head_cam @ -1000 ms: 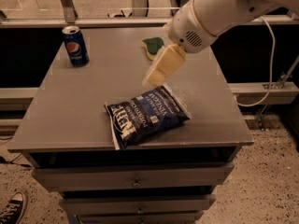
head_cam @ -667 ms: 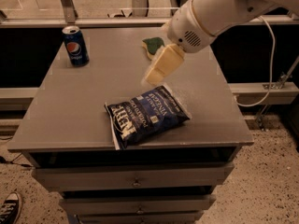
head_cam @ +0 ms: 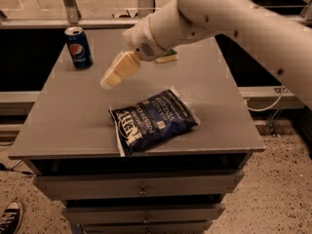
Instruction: Pick pepsi can
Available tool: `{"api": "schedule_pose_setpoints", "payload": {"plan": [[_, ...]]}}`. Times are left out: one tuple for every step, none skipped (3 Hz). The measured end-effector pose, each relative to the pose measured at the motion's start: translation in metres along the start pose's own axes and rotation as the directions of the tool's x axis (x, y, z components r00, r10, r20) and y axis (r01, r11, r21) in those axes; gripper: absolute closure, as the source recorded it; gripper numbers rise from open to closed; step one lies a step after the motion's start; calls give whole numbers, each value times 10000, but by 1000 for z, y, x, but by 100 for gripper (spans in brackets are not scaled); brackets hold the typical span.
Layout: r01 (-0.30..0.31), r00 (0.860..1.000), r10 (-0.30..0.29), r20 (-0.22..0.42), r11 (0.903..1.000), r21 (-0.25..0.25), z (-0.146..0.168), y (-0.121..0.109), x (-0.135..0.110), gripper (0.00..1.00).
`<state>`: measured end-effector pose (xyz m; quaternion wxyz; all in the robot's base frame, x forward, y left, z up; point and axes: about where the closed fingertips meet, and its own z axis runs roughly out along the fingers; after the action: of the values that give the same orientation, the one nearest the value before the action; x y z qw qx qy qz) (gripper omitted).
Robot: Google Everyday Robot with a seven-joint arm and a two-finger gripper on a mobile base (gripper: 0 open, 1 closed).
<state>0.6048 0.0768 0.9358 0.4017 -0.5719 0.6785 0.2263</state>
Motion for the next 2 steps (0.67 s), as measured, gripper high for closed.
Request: {"api": "schedule_pose_setpoints", "payload": {"plan": [[205, 9959, -212, 883, 9997, 94, 57, -17, -16, 0], [295, 9862, -424, 1603, 9962, 816, 107, -48, -30, 0]]}}
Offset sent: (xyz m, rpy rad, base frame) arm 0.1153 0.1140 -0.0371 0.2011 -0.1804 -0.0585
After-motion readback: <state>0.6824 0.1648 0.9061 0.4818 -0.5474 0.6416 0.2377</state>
